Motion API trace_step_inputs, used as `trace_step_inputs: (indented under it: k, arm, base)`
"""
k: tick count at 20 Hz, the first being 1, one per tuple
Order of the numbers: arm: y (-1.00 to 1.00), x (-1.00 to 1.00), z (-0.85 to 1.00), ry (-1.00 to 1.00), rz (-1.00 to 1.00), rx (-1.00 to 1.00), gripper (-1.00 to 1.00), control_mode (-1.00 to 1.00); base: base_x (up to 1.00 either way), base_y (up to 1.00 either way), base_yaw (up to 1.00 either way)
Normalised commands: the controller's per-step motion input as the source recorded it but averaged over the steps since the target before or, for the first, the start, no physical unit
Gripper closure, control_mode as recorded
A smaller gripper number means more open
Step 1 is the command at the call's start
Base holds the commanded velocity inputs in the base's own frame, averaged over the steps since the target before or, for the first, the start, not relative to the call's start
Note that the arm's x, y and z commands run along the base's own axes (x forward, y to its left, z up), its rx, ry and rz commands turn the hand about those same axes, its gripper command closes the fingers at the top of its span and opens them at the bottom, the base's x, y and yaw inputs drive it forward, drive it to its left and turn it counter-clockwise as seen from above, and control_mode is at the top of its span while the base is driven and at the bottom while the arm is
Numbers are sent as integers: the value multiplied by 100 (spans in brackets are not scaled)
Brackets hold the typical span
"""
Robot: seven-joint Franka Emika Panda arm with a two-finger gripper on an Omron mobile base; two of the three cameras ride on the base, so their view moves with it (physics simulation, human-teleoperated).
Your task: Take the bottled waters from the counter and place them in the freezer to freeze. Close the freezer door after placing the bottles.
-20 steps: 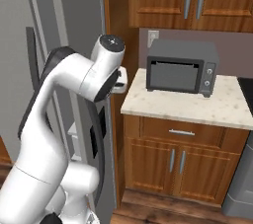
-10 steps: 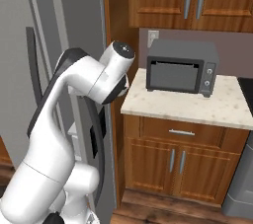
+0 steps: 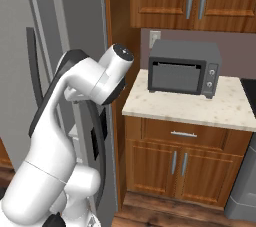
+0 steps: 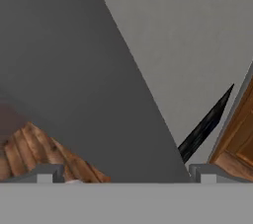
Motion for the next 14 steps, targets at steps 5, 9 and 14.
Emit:
trace_step_inputs:
  k: [5,9,14]
  arm:
    - [34,0,-19,0,13,0,-100,-100]
    - [36,0,-18,0,12,0,-100,-100]
    - [40,0,-7,0,2,0,-100,-100]
  base:
    - [0,0,0]
    - [0,0,0]
    - [0,0,0]
